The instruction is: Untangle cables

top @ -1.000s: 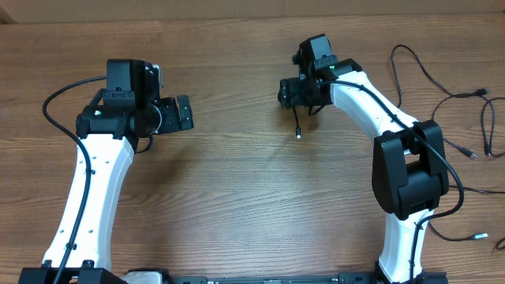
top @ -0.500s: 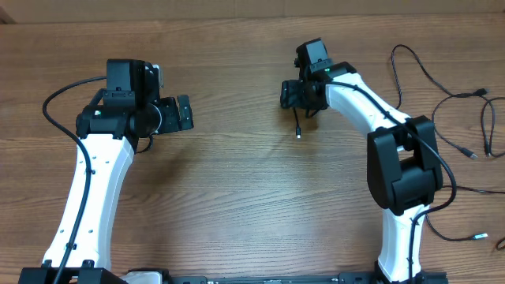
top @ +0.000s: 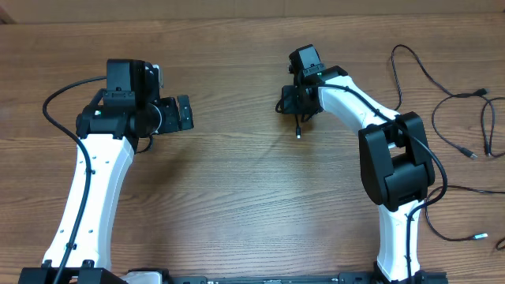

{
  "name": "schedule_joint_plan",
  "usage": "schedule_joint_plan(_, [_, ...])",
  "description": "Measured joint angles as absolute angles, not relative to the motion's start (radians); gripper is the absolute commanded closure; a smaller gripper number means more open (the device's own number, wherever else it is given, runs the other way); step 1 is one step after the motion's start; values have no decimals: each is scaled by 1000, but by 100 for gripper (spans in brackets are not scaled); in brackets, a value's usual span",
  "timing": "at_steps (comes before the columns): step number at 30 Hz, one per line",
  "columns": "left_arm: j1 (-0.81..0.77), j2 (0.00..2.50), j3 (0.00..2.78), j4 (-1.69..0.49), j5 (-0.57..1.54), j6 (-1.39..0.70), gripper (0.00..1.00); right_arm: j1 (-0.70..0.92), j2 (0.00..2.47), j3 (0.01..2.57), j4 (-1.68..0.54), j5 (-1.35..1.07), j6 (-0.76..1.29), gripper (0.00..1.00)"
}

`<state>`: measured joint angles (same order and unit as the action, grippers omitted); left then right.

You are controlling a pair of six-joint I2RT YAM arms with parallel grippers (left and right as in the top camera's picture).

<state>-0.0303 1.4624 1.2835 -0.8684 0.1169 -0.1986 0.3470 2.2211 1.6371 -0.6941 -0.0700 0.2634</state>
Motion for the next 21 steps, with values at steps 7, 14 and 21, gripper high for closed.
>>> schedule_joint_plan(7, [-30,1462,1283,-868,117,-199,0,347,2228,1636,-693,-62,262,96])
schedule_joint_plan(14, [-30,1462,1283,-868,117,-199,0,339,2229,1657,-750,-25,265,96])
schedule_joint_plan(21, [-30,1462,1283,-868,117,-199,1,239,2214,1858,-914,130,262,96])
